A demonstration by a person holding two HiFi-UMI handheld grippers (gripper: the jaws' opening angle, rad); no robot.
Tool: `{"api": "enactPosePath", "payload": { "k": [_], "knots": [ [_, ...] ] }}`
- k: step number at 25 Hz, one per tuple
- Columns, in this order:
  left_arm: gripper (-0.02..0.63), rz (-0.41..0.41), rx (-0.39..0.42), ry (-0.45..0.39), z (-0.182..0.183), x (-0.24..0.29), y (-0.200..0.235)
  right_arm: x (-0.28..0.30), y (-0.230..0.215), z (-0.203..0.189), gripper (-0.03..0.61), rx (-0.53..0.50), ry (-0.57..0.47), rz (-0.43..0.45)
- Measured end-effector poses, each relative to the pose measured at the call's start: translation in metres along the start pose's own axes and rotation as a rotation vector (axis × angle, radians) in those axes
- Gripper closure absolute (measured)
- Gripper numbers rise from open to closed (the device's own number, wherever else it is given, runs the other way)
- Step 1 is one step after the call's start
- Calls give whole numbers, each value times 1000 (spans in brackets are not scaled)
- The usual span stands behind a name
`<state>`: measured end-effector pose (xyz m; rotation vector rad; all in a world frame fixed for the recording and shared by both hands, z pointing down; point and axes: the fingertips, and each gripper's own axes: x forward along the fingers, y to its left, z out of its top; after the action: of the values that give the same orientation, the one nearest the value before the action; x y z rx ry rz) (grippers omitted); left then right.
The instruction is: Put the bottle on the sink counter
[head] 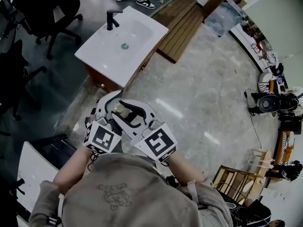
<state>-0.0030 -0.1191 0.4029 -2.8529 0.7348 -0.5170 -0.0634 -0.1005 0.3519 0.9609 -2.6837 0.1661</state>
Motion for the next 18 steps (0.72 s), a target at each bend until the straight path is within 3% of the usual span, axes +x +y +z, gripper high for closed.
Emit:
{"api": "enactPosePath", "payload": {
  "k": [9, 18],
  "knots": [
    [273, -36, 10, -33, -27, 45, 68, 62, -63, -5, 434, -6, 10, -43],
    [273, -67, 9, -36, -56, 90, 100, 97, -113, -28, 434, -2, 21, -88]
  ]
}}
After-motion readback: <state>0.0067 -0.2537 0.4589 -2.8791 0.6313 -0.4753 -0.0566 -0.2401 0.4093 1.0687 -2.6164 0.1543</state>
